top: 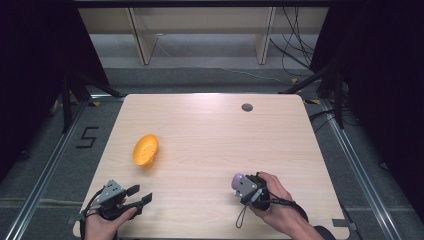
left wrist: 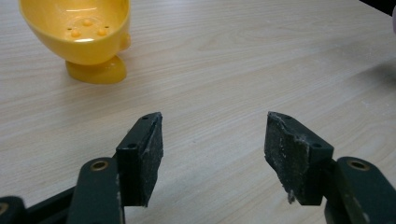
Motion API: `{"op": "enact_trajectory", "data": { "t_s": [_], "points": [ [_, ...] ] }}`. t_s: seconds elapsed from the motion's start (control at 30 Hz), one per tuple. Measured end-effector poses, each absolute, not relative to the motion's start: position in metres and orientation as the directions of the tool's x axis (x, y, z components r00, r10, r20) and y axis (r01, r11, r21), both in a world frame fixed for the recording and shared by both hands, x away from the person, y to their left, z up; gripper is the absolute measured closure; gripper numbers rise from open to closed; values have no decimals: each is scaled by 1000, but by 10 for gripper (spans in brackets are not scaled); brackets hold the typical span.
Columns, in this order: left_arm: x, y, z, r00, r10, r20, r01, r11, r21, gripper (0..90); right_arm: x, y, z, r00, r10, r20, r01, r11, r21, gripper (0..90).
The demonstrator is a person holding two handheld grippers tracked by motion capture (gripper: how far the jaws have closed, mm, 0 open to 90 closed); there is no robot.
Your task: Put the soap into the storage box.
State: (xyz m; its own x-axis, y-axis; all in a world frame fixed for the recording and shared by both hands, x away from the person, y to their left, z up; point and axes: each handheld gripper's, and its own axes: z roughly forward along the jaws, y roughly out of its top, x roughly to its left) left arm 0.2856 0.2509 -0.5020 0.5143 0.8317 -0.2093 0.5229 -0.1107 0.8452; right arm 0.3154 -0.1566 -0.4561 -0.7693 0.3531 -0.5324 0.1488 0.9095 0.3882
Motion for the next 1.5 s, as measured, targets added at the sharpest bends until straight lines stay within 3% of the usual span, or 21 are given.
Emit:
{"op": "enact_trajectory", "data": {
  "t_s": [0.23, 0.53, 0.57, 0.6, 0.63, 0.77, 0.87, 0.9, 1.13, 1.5],
  "points": [
    [285, 245, -500, 539, 815, -212, 513, -117, 850, 367, 311, -156, -451, -719, 304, -625, 37, 915, 402, 504],
    [289, 231, -481, 586, 783, -210, 478, -125, 870, 353, 310, -153, -450, -720, 293, -629, 21, 915, 402, 504],
    [290, 230, -477, 590, 781, -206, 472, -127, 873, 349, 312, -153, -449, -716, 261, -648, -16, 921, 389, 504],
    [291, 230, -473, 596, 778, -200, 465, -131, 876, 346, 311, -153, -449, -717, 292, -633, 16, 915, 404, 504],
    [292, 228, -470, 597, 775, -206, 463, -124, 878, 345, 313, -154, -447, -714, 258, -651, -24, 920, 391, 504],
    [296, 223, -460, 623, 759, -189, 444, -144, 885, 345, 311, -153, -445, -704, 304, -641, 13, 909, 417, 504],
    [301, 207, -451, 655, 725, -213, 443, -140, 885, 345, 313, -151, -443, -693, 268, -669, -37, 914, 405, 504],
    [302, 202, -449, 669, 707, -231, 447, -134, 884, 345, 311, -149, -444, -699, 305, -647, -1, 904, 427, 504],
    [312, 164, -435, 760, 598, -256, 449, -197, 872, 351, 309, -141, -440, -703, 299, -646, -26, 896, 443, 504],
    [329, 116, -427, 803, 503, -318, 482, -236, 844, 351, 308, -129, -440, -714, 273, -645, -55, 896, 440, 504]
  ]
}}
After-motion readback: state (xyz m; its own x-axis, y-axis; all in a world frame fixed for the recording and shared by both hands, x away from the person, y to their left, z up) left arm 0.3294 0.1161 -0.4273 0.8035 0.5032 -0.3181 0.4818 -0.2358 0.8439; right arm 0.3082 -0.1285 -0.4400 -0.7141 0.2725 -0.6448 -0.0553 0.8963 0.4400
